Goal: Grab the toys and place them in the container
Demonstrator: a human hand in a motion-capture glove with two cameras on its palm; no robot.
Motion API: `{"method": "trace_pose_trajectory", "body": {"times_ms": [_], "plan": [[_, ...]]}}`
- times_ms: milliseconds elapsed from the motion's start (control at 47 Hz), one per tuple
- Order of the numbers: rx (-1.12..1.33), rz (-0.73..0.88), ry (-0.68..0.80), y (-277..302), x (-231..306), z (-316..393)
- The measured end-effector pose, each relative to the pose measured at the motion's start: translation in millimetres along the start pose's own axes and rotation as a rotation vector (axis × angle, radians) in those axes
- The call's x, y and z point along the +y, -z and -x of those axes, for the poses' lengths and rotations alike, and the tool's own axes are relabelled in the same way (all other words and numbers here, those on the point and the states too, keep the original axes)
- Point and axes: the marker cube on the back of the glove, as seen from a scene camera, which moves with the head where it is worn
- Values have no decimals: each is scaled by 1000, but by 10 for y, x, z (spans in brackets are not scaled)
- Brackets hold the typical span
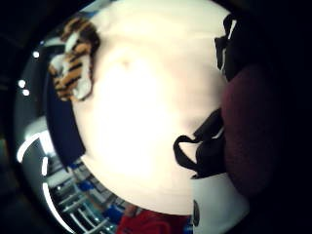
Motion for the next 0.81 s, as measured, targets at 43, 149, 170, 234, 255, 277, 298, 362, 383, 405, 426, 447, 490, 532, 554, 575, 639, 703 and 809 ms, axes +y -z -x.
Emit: {"method": "trace_pose_trajectory", "body": {"times_ms": [43, 149, 170, 234, 255, 277, 298, 362, 383, 405, 426, 447, 490, 532, 554, 575, 639, 703, 809], "plan": [[-20, -6, 12, 59, 32, 9], [-101, -66, 32, 268, 136, 65], [-111, -82, 39, 330, 158, 86], [-122, -121, 66, 536, 211, 165], [-120, -130, 75, 607, 225, 202], [-118, -138, 84, 680, 239, 248], [-114, -145, 94, 754, 255, 302], [-106, -166, 125, 977, 305, 508], [-105, -178, 139, 1065, 322, 606], [-102, -192, 157, 1170, 340, 732], [-98, -210, 179, 1287, 357, 882], [-93, -228, 203, 1403, 373, 1041], [-81, -257, 249, 1587, 393, 1330], [-74, -273, 288, 1702, 409, 1567], [-76, -276, 306, 1744, 419, 1679], [-80, -277, 325, 1779, 431, 1791], [-94, -281, 377, 1861, 453, 2128], [-104, -285, 415, 1925, 423, 2490], [-94, -284, 442, 1948, 328, 2946]]}}
